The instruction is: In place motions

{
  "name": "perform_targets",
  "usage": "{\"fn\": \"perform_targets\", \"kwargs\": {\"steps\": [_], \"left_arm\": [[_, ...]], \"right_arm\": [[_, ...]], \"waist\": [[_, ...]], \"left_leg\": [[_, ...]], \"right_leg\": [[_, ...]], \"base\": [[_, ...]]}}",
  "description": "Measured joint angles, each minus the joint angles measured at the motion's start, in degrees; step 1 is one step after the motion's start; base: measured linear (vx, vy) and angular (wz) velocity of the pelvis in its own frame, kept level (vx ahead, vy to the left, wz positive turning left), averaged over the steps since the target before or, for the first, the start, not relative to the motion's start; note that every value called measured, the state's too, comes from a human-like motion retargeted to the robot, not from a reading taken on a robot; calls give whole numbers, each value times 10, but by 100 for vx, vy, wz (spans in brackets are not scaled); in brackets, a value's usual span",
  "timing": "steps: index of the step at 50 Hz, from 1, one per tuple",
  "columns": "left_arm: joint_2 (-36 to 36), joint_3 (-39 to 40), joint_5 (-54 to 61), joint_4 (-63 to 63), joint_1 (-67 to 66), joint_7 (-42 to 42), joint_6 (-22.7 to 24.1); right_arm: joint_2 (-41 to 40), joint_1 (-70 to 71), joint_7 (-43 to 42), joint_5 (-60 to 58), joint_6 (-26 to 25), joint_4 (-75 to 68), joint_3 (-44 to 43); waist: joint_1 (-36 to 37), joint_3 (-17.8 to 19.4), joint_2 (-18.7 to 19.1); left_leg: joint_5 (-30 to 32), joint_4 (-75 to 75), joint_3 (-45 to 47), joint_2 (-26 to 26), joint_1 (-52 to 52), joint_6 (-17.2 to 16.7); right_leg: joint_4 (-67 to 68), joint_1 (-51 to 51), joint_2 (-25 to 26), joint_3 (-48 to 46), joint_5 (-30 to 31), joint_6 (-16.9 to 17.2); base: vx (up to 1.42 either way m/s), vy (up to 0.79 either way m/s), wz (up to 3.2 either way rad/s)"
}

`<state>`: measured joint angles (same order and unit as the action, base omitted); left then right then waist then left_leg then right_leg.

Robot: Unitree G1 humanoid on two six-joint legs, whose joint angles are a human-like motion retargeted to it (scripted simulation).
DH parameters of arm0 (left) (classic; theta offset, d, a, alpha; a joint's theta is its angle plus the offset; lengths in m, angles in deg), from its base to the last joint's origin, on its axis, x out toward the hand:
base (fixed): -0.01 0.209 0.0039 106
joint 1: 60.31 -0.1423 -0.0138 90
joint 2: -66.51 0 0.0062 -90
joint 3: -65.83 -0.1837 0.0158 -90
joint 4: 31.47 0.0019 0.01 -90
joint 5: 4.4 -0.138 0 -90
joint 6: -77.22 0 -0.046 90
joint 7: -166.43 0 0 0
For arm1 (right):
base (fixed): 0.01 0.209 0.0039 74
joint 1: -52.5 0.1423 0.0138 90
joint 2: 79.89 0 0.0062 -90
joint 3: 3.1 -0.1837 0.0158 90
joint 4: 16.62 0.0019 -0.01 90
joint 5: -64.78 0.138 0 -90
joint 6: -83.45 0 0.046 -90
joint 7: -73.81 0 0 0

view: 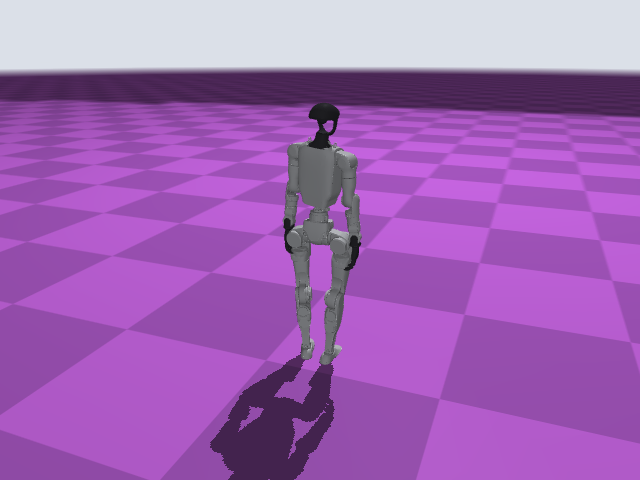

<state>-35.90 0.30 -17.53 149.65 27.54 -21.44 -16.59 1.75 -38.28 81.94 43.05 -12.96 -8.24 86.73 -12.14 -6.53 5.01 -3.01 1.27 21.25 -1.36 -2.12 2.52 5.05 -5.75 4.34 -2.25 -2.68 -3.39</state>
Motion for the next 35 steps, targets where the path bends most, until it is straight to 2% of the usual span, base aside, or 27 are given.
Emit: {"fn": "perform_targets", "kwargs": {"steps": [35], "left_arm": [[3,-13,-11,-6,5,5,1]], "right_arm": [[-1,-3,7,3,-3,-5,-8]], "waist": [[-5,-12,-1]], "left_leg": [[-8,2,14,0,-1,2]], "right_leg": [[1,-9,-1,8,14,14]], "base": [[0,0,0]]}}
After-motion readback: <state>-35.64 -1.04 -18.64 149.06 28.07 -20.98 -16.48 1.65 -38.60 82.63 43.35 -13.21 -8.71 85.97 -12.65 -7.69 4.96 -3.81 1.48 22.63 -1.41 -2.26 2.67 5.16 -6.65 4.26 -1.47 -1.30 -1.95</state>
